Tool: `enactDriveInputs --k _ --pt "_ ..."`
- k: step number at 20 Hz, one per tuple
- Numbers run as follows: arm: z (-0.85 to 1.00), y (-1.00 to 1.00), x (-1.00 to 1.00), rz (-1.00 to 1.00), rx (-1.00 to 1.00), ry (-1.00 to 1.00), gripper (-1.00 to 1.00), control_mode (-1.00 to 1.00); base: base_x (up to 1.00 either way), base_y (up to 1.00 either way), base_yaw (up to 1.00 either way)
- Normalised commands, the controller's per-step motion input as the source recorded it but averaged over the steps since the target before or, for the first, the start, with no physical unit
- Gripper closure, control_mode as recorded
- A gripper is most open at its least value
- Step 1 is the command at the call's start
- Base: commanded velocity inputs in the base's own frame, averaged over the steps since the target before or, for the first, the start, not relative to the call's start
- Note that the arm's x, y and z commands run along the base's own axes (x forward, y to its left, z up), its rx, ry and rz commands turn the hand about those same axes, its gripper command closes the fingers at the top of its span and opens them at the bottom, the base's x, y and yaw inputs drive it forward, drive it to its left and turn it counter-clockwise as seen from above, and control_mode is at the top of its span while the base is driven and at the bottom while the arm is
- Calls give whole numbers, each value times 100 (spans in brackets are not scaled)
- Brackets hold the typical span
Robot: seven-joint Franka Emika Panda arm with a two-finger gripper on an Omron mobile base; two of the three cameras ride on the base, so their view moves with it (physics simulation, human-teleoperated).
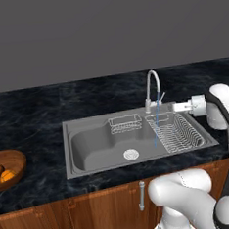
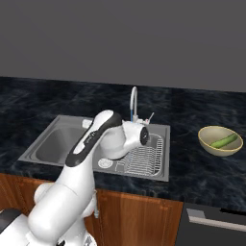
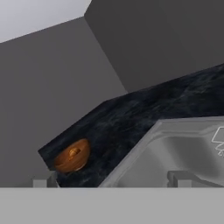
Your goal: Pick the oranges from the sink and place them in one bowl. Place the cucumber in the other bowl. Then turn off the sink faucet.
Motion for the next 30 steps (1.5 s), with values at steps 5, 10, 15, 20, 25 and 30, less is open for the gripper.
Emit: enactDriveInputs --k 5,10,15,20,25,30 --pt "-9 -72 -1 -3 0 -2 -100 -100 0 0 0" --pt "-18 -73 0 -5 0 0 -100 -100 0 0 0" --pt "-19 -64 20 0 0 -3 -100 -100 0 0 0" --pt "-13 -47 28 0 0 -12 -100 -100 0 0 0" --pt "-3 -27 30 1 0 -14 -100 -100 0 0 0" --pt "-4 -16 28 3 0 -10 -100 -100 0 0 0"
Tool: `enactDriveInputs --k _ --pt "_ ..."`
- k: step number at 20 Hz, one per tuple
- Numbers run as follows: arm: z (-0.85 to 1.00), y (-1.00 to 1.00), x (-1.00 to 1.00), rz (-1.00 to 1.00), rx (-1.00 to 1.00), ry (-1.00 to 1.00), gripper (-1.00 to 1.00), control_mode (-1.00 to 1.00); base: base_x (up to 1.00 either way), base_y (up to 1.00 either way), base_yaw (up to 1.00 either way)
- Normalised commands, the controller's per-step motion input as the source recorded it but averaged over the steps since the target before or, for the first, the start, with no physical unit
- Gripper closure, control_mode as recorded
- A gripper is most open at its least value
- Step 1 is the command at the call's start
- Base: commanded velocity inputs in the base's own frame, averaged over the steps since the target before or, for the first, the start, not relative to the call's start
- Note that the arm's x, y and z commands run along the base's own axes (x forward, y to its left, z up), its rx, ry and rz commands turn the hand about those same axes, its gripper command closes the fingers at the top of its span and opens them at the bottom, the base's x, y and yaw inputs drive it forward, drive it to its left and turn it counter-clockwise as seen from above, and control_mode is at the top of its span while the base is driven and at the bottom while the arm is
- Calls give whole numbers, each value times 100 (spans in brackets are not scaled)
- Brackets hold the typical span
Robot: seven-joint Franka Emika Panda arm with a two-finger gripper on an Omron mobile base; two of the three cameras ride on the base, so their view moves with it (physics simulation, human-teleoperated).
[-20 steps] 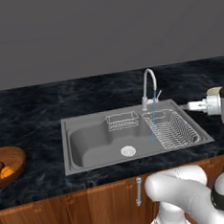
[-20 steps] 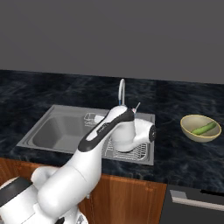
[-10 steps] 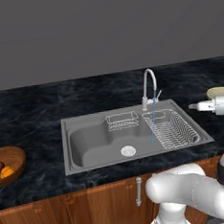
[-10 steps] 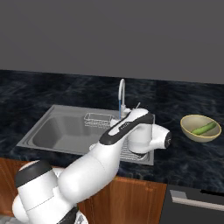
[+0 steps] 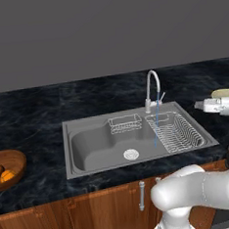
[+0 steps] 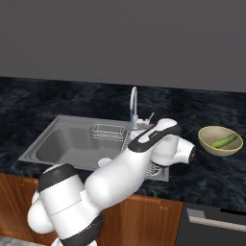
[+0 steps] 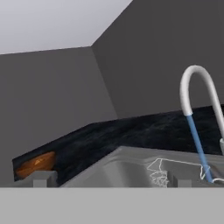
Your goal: Pick the oranges from the sink and place them in one bowl. Place the cucumber in the other bowl. Then turn off the sink faucet.
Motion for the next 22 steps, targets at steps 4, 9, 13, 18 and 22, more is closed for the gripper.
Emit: enactDriveInputs --k 4,9,13,18,22 --pt "-6 -19 15 4 0 0 -100 -100 0 0 0" --pt "-3 -5 18 4 -1 -4 -100 -100 0 0 0" --pt "-2 0 19 1 -5 -5 -100 -100 0 0 0" --pt "-10 1 10 0 -10 -9 -100 -100 0 0 0" --pt "-5 17 0 0 -13 -10 -100 -100 0 0 0"
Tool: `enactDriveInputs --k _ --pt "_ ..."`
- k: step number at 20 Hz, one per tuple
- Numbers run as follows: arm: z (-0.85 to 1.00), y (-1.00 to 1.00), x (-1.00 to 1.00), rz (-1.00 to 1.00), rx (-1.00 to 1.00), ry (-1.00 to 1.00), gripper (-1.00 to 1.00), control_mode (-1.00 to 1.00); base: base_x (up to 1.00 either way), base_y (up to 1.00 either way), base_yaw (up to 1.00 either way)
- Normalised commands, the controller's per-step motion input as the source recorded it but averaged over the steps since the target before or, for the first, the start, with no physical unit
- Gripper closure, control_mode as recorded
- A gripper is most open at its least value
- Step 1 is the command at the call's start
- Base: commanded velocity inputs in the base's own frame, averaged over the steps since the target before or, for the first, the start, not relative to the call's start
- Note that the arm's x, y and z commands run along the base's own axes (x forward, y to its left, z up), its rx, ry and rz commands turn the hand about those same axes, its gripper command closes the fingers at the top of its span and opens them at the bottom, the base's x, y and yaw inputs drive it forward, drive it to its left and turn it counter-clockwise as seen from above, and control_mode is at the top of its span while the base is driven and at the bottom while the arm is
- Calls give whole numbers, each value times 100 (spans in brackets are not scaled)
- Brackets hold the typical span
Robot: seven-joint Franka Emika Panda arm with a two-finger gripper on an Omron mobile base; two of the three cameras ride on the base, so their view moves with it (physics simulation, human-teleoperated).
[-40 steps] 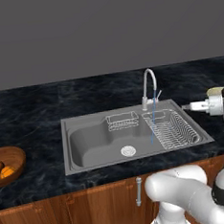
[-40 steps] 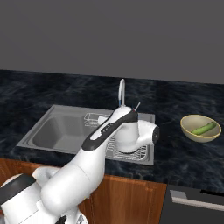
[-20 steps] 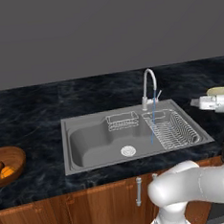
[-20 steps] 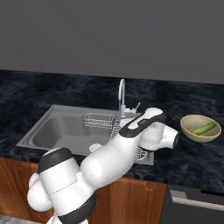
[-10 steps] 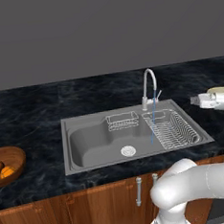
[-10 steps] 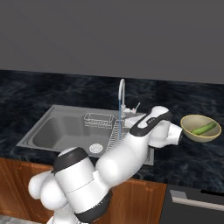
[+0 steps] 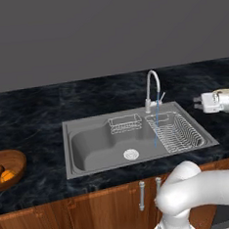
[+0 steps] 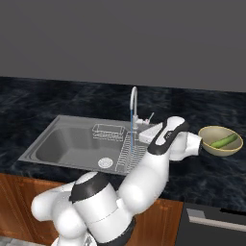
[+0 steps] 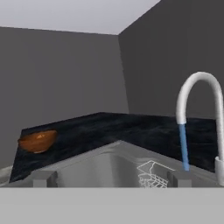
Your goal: Pick the oranges from the sink and place them in one bowl. Place the cucumber in the other bowl. Then turn off the sink faucet.
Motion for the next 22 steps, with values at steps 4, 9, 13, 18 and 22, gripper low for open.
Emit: enactDriveInputs --k 4,9,13,18,22 --pt "0 27 0 0 -13 -8 -100 -100 0 0 0" --pt "0 29 0 0 -14 -2 -100 -100 0 0 0" --pt "0 3 12 0 -7 0 -100 -100 0 0 0" --pt "0 0 38 0 -2 1 -100 -100 0 0 0" --pt "-1 -3 46 0 0 0 -100 -100 0 0 0"
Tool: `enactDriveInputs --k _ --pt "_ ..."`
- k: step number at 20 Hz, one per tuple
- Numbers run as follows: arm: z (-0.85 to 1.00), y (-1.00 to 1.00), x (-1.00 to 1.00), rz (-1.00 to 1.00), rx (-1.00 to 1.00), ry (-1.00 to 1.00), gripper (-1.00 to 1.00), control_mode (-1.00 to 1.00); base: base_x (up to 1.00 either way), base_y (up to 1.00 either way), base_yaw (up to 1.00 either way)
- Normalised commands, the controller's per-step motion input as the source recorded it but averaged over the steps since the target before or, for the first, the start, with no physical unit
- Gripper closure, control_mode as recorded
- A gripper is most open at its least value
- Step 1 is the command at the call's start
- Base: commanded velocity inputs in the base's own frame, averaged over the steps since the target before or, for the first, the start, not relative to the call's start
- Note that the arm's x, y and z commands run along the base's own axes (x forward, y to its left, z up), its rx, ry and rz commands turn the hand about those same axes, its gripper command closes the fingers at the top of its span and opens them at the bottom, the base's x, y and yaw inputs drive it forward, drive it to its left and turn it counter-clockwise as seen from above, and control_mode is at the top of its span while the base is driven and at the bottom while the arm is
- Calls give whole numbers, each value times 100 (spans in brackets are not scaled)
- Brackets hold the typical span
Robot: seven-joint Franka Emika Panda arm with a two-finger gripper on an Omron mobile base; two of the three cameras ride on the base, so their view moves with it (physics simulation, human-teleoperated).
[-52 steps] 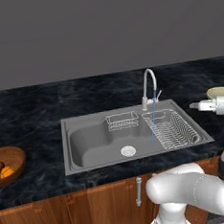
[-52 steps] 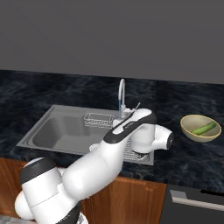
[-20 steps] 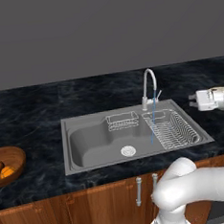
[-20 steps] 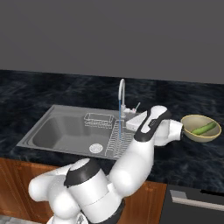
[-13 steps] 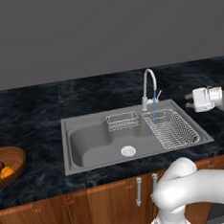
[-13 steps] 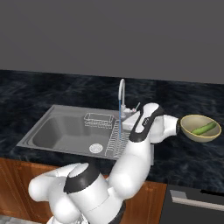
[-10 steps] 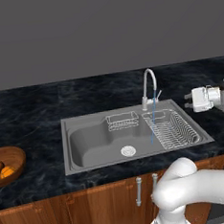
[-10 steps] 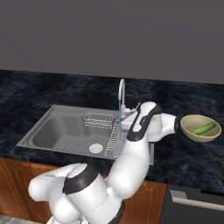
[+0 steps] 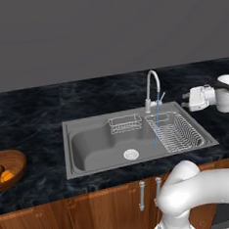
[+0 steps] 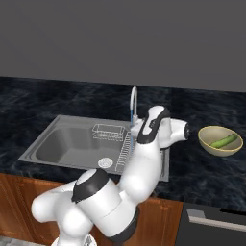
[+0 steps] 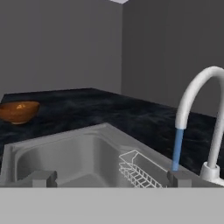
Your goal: Pick the oranges from the sink and place them in one bowl. Place the cucumber in the other bowl. Then turn off the sink faucet.
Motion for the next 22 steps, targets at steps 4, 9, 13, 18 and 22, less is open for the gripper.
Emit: enactDriveInputs --k 4,9,13,18,22 --pt "-19 -17 37 0 0 0 -100 -100 0 0 0" --pt "-28 -33 27 0 0 0 -100 -100 0 0 0" --pt "-15 -25 36 1 0 0 -100 -100 0 0 0" --pt "-6 -4 33 5 0 0 -100 -100 0 0 0" --pt "-15 0 31 6 0 0 -100 -100 0 0 0"
